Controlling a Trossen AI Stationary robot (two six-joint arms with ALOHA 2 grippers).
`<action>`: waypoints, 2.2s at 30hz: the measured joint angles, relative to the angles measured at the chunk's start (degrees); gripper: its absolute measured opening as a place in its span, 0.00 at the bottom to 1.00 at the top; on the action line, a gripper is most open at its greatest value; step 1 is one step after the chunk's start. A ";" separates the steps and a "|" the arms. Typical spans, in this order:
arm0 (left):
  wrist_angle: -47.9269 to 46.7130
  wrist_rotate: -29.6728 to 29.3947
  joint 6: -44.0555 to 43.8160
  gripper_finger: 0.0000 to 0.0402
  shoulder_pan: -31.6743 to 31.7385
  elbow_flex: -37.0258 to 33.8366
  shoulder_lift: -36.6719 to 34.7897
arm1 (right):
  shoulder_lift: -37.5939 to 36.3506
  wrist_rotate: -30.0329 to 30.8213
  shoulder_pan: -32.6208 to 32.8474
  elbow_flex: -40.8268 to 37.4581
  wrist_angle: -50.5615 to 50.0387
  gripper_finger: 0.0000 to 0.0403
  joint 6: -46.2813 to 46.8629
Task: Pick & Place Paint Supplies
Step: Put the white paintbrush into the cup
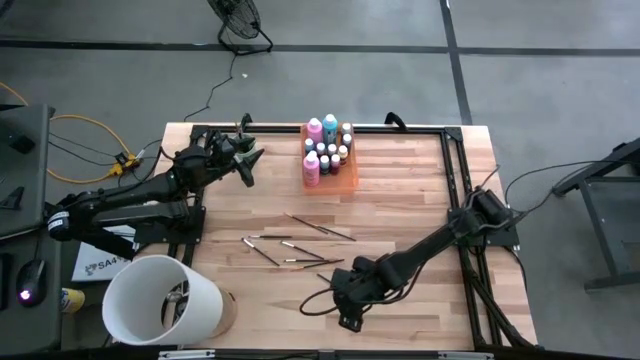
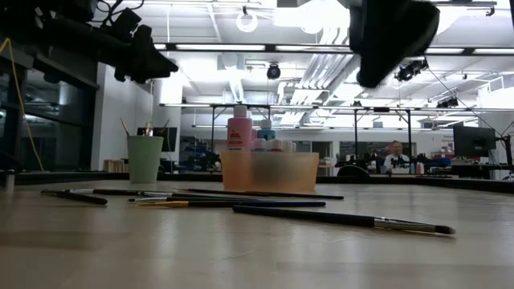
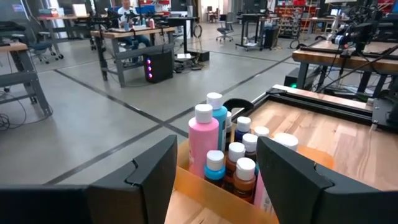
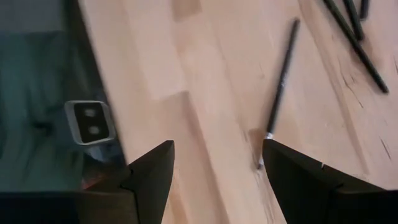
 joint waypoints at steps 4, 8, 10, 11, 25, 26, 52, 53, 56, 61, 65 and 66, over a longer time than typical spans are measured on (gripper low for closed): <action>0.35 -0.02 -0.02 0.53 0.00 0.00 0.00 | 1.05 0.36 -0.38 -0.02 -2.23 0.59 0.97; 0.31 -0.04 -0.02 0.53 0.00 0.00 0.00 | 1.08 1.50 -1.13 -0.02 -4.70 0.59 2.67; 0.33 -0.04 -0.01 0.53 -0.01 0.00 0.02 | 1.09 1.75 -1.53 -0.02 -5.15 0.59 2.89; 0.33 -0.04 -0.01 0.53 0.00 0.00 0.02 | 1.09 1.75 -1.55 -0.02 -4.88 0.59 2.77; 0.33 -0.20 -0.02 0.53 -0.02 0.00 0.04 | 7.84 -2.11 -2.14 -0.17 -4.40 0.59 2.51; 0.38 -0.17 -0.01 0.53 -0.02 0.00 0.04 | 8.39 -2.97 -2.13 -0.17 -4.44 0.59 2.76; -0.02 -0.02 -0.02 0.53 -0.02 0.00 0.04 | 11.37 -3.01 -1.03 0.03 -6.54 0.59 3.99; -0.02 -0.02 -0.02 0.53 -0.02 0.00 0.04 | 11.38 -2.91 -1.03 0.04 -7.05 0.59 3.99; -0.02 -0.02 -0.02 0.53 -0.02 0.00 0.04 | 11.41 -3.60 -1.03 0.04 -8.82 0.59 4.26; -0.02 -0.02 -0.02 0.53 -0.01 0.00 0.04 | 11.45 -3.96 -0.87 0.00 -10.43 0.59 5.67; -0.02 -0.02 -0.02 0.53 -0.02 0.00 0.04 | 11.47 -2.85 -0.22 -0.09 -10.20 0.58 6.40; -0.04 -0.02 -0.02 0.53 -0.01 0.00 0.04 | 11.47 -2.73 -0.01 -0.09 -10.03 0.57 6.37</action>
